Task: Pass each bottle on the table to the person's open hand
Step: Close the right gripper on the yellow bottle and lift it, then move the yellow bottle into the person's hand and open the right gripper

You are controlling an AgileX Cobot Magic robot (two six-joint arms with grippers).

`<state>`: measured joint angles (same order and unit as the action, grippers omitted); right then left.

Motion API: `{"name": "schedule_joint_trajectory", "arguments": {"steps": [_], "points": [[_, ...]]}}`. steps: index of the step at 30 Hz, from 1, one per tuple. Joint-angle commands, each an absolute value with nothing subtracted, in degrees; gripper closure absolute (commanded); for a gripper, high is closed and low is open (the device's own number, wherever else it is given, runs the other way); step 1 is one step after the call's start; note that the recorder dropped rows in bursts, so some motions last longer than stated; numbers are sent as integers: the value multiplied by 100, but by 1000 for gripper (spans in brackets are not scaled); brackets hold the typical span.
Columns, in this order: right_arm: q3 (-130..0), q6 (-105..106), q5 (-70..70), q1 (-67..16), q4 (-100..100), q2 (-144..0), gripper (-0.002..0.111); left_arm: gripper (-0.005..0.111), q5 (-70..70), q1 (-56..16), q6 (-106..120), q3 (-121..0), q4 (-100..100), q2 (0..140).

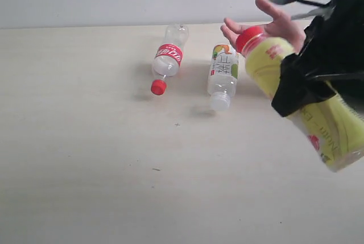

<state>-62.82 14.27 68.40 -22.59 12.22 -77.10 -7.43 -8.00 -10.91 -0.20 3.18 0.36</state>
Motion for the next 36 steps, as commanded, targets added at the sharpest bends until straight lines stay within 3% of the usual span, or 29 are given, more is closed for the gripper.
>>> {"name": "schedule_joint_trajectory", "arguments": {"steps": [1,9,20,28,36], "points": [[-6527,590,6610,-2268,431,-7331,108,107,-711,-795,-1084,0,268,0],[-7502,65,6627,-2268,76,-7870,108,107,-711,-795,-1084,0,268,0],[-8932,-70,6780,-2015,155,-9823,108,107,-711,-795,-1084,0,268,0],[-9501,-160,6699,-1461,220,-10873,108,107,-711,-795,-1084,0,268,0],[-9773,0,6448,-1447,283,-11524,108,107,-711,-795,-1084,0,268,0]]}}
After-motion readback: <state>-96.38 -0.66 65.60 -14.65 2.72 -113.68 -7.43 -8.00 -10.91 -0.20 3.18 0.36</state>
